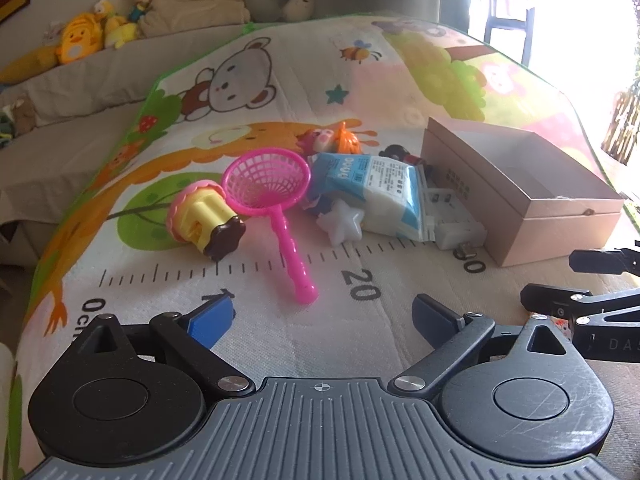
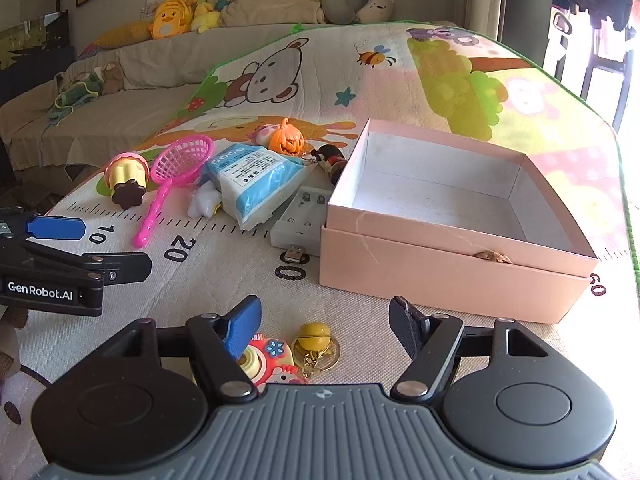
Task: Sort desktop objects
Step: 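Lower the right gripper onto the red Hello Kitty toy and close, then grasp the yellow cup toy with the left gripper while right holds Hello Kitty toy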
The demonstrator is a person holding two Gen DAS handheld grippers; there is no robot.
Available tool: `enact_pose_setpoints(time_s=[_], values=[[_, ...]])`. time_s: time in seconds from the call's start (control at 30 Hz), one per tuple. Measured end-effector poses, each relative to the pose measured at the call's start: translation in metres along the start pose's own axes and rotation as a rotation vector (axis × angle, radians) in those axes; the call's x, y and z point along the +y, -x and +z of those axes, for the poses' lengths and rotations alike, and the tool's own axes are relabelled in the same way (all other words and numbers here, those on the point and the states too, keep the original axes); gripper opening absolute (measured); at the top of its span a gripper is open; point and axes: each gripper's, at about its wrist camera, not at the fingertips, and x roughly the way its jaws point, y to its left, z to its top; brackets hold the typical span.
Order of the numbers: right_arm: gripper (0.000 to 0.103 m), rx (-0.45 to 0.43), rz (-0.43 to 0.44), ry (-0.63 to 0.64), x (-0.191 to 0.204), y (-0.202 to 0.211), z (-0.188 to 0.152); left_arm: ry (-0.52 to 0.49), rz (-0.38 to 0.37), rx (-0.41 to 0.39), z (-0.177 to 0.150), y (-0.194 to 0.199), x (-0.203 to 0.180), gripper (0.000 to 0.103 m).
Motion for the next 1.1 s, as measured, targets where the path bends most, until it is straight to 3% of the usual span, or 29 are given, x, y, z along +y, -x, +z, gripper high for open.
enact_pose_setpoints(time_s=[0.13, 0.3, 0.57, 0.7, 0.77, 0.93, 1.1], values=[[0.073, -0.017, 0.008, -0.015, -0.004, 0.003, -0.003, 0.016, 0.003, 0.017, -0.002, 0.002, -0.002, 0.082], [0.079, -0.062, -0.004, -0.032, -0.010, 0.006, -0.008, 0.015, 0.003, 0.025, -0.010, 0.010, -0.004, 0.062], [0.080, -0.095, -0.009, -0.075, -0.018, 0.012, -0.009, 0.055, 0.065, 0.022, -0.016, 0.011, 0.015, 0.066], [0.080, -0.089, 0.001, -0.066, -0.015, 0.012, -0.009, 0.056, 0.129, -0.024, 0.004, -0.001, 0.029, 0.084], [0.080, -0.091, 0.008, -0.061, -0.013, 0.013, -0.008, 0.049, 0.178, -0.032, 0.018, -0.015, 0.037, 0.084], [0.080, -0.089, 0.041, -0.034, -0.004, 0.016, -0.009, 0.073, 0.192, 0.002, 0.046, -0.055, 0.055, 0.082], [0.082, -0.076, 0.072, -0.014, 0.001, 0.022, -0.012, 0.059, 0.201, 0.001, 0.054, -0.067, 0.058, 0.064]])
